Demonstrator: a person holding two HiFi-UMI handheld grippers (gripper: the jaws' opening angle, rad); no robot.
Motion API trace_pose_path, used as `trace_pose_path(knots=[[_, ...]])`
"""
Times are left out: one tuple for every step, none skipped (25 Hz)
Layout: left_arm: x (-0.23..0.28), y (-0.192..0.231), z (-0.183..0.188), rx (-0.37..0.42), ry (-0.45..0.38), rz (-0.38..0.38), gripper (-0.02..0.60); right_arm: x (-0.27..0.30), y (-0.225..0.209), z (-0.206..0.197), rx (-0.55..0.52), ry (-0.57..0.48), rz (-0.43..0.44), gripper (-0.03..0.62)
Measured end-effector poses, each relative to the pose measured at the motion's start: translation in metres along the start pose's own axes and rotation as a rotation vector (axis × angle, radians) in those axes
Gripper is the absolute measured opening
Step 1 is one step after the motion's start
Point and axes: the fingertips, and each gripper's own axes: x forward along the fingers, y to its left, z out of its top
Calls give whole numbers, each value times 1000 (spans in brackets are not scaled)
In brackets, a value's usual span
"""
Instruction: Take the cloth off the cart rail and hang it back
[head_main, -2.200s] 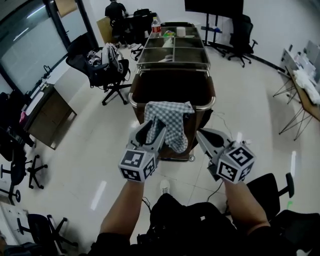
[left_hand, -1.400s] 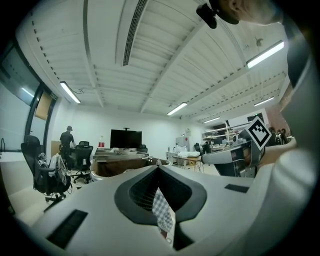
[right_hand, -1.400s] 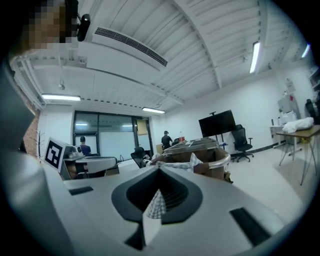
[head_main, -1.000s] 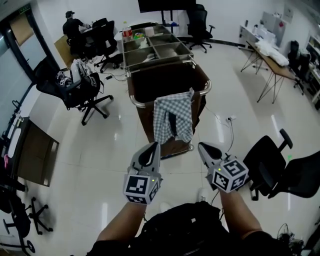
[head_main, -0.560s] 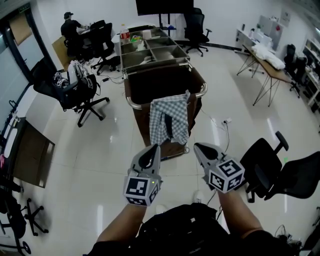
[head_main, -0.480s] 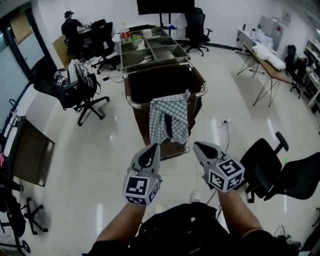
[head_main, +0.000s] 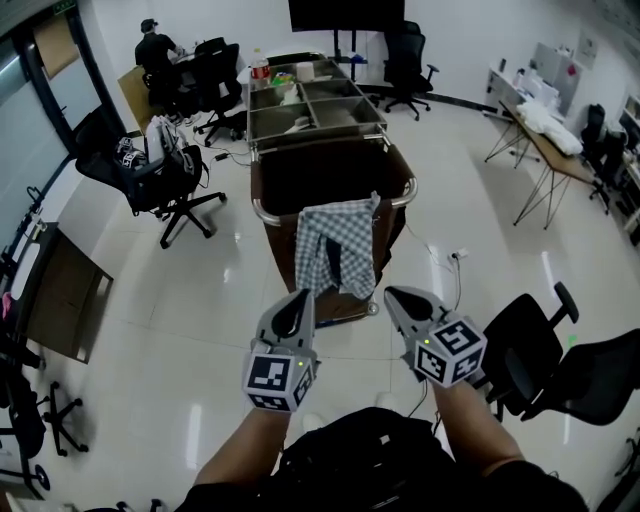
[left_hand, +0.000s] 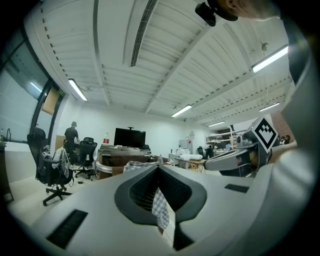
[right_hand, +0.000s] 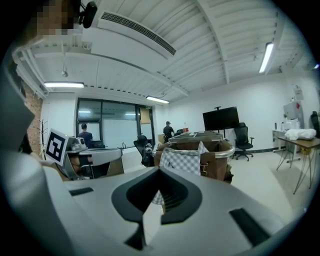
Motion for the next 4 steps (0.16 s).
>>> trace_pose_path(knots=[[2,-2,0,2,0,1,2,0,-3,1,-1,-2,3,14],[4,-4,1,5,0,3,2,0,-6,3,-2,-4,6,14],[6,-6,1,9,-1,5,2,-1,-8,4,-3,-7,9,14],[7,-8,2,13,-2,7,2,-1,-11,5,-3,-10,12,14]])
